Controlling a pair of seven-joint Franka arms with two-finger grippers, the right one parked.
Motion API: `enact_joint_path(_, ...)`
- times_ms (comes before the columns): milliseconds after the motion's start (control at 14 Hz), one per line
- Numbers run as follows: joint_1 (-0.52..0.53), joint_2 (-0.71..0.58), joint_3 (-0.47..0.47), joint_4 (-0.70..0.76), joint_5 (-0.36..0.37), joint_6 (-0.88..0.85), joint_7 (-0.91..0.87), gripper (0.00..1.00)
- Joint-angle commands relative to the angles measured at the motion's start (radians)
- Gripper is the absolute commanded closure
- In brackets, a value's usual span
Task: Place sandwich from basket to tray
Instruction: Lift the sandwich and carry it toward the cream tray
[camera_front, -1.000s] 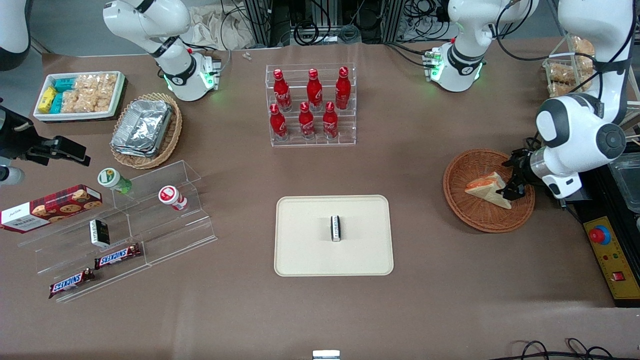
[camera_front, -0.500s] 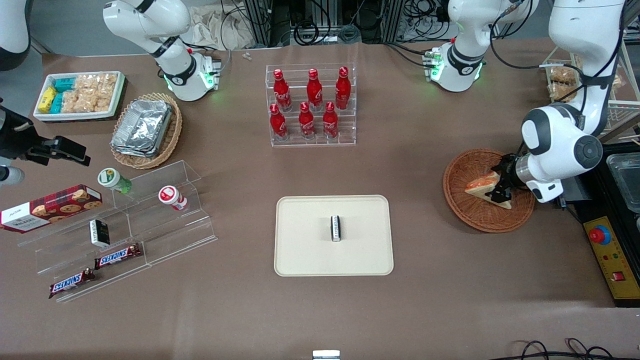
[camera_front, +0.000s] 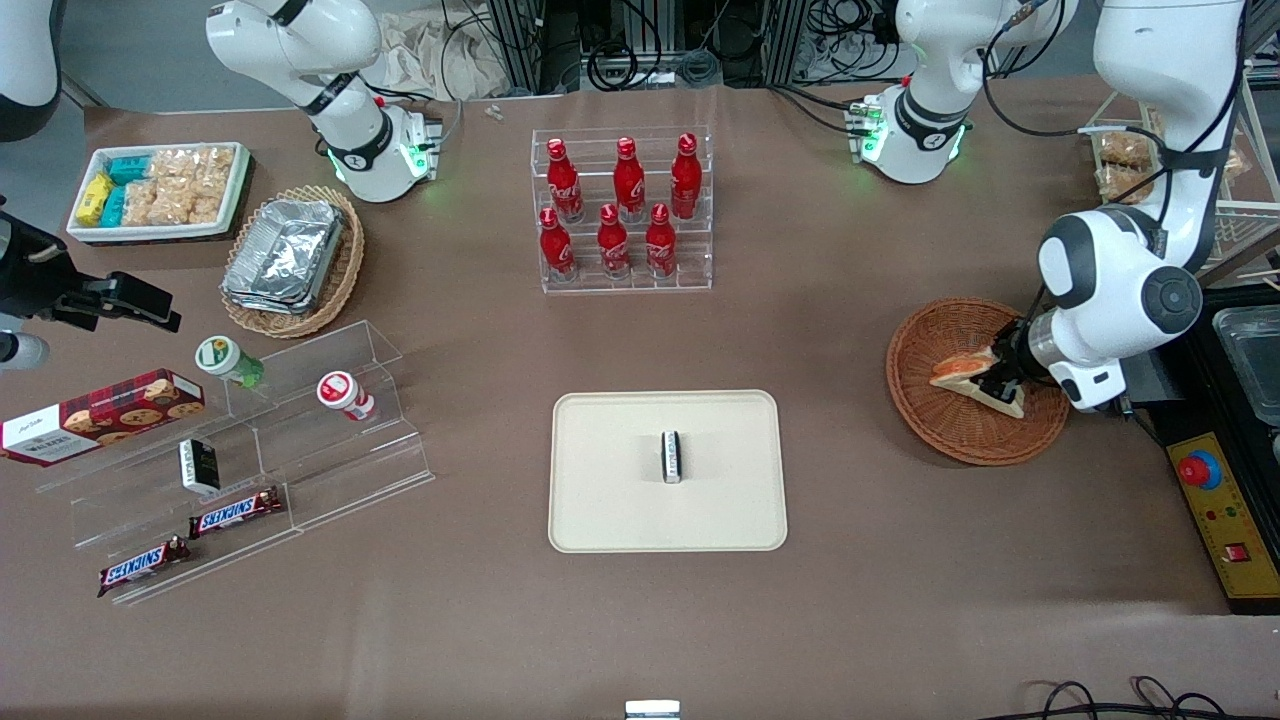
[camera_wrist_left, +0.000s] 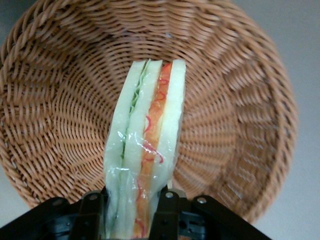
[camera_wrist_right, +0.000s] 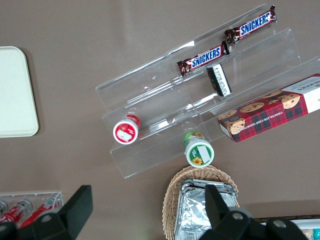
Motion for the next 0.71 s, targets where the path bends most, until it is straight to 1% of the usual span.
enact_joint_path(0, -0.004, -0.17, -0.007, -0.019, 0.035, -0.149, 0.072, 1.0)
enact_joint_path(143, -0.004, -0.233, -0.027, -0.008, 0.081, -0.235, 0.102, 1.0)
enact_joint_path(286, -0.004, -0.252, -0.093, 0.037, 0.117, -0.308, 0.118, 1.0)
enact_joint_path(429, -0.004, -0.243, -0.179, 0.106, 0.118, -0.37, 0.163, 1.0)
enact_joint_path(643, -0.009, -0.237, -0.28, 0.154, 0.111, -0.37, 0.253, 1.0)
